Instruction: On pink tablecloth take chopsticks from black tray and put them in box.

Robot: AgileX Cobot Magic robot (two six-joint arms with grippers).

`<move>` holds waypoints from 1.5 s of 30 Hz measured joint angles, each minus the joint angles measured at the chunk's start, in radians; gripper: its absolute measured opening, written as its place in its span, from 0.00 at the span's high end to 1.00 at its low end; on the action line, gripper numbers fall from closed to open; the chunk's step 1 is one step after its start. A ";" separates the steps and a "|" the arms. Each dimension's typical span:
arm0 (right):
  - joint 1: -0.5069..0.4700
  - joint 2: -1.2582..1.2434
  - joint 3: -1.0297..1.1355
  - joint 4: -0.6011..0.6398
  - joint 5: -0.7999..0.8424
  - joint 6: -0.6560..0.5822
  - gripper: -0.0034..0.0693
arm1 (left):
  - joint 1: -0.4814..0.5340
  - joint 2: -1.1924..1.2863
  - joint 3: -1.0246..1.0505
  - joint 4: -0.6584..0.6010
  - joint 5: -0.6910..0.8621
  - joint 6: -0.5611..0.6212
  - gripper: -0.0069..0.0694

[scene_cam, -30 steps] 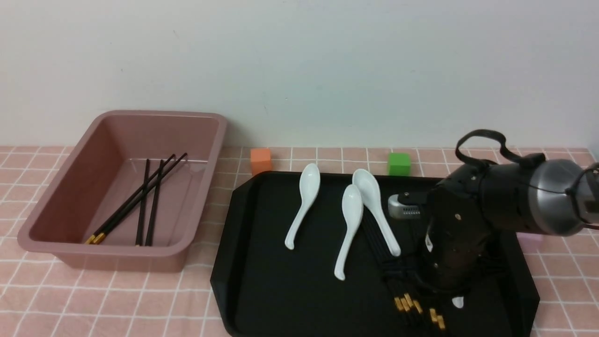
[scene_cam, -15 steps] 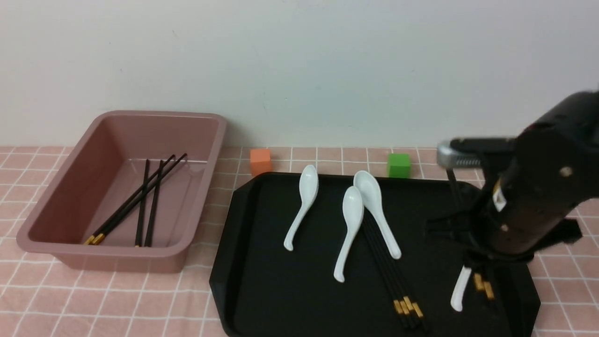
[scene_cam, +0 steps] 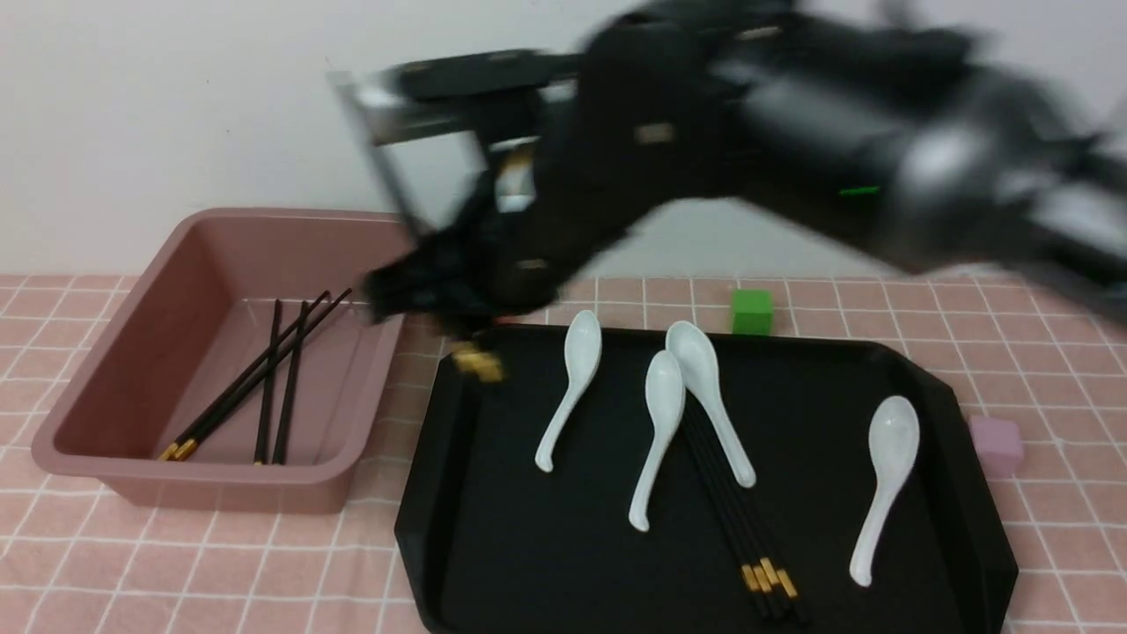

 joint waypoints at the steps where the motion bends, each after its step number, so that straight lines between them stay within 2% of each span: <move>1: 0.008 0.048 -0.058 0.011 0.010 -0.021 0.77 | 0.000 0.000 0.000 0.000 0.000 0.000 0.63; 2: 0.008 0.060 -0.058 0.015 0.013 -0.028 0.77 | 0.000 0.000 0.000 0.000 0.000 0.000 0.63; 5: 0.023 0.254 -0.313 0.041 0.051 -0.108 0.77 | 0.000 0.000 0.000 0.000 0.000 0.000 0.62; 10: 0.012 0.433 -0.524 0.020 0.020 -0.126 0.77 | 0.000 0.000 0.000 0.000 0.000 0.000 0.62; 16: -0.013 0.549 -0.605 -0.009 -0.099 -0.121 0.76 | 0.000 0.000 0.000 0.000 0.000 0.000 0.62; 20: -0.027 0.570 -0.605 -0.011 -0.150 -0.089 0.65 | 0.000 0.000 0.000 0.000 0.000 0.000 0.61; 21: -0.034 0.572 -0.605 -0.013 -0.158 -0.072 0.55 | 0.000 0.000 0.000 0.000 0.000 0.000 0.61; 25: -0.040 0.553 -0.605 -0.012 -0.114 -0.066 0.37 | 0.000 0.000 0.000 0.000 0.000 0.000 0.61; 28: -0.040 0.506 -0.605 -0.009 -0.032 -0.064 0.30 | 0.000 0.000 0.000 0.000 0.000 0.000 0.61; 30: -0.040 0.449 -0.606 -0.007 0.062 -0.062 0.29 | 0.000 0.000 0.000 0.000 0.000 0.000 0.61; 32: -0.040 0.367 -0.610 -0.006 0.194 -0.063 0.32 | 0.000 0.000 0.000 0.000 0.000 0.000 0.61; 33: -0.040 0.359 -0.610 -0.006 0.207 -0.063 0.33 | 0.000 0.000 0.000 0.000 0.000 0.000 0.61; 34: -0.040 0.302 -0.614 -0.006 0.290 -0.073 0.37 | 0.000 0.000 0.000 0.000 0.000 0.000 0.61; 36: -0.040 0.215 -0.618 -0.006 0.350 -0.090 0.47 | 0.000 0.000 0.000 0.000 0.000 0.000 0.61; 37: -0.040 0.207 -0.618 -0.006 0.353 -0.090 0.48 | 0.000 0.000 0.000 0.000 0.000 0.000 0.61; 38: -0.040 0.142 -0.618 -0.005 0.364 -0.103 0.59 | 0.000 0.000 0.000 0.000 0.000 0.000 0.61; 41: -0.040 0.041 -0.572 -0.001 0.367 -0.106 0.74 | 0.000 0.000 0.000 0.000 0.000 0.000 0.61; 44: -0.040 -0.109 -0.407 0.008 0.369 -0.118 0.93 | 0.000 0.000 0.000 0.000 0.000 0.000 0.60; 45: -0.040 -0.144 -0.364 0.011 0.369 -0.123 0.95 | 0.000 0.000 0.000 0.000 0.000 0.000 0.60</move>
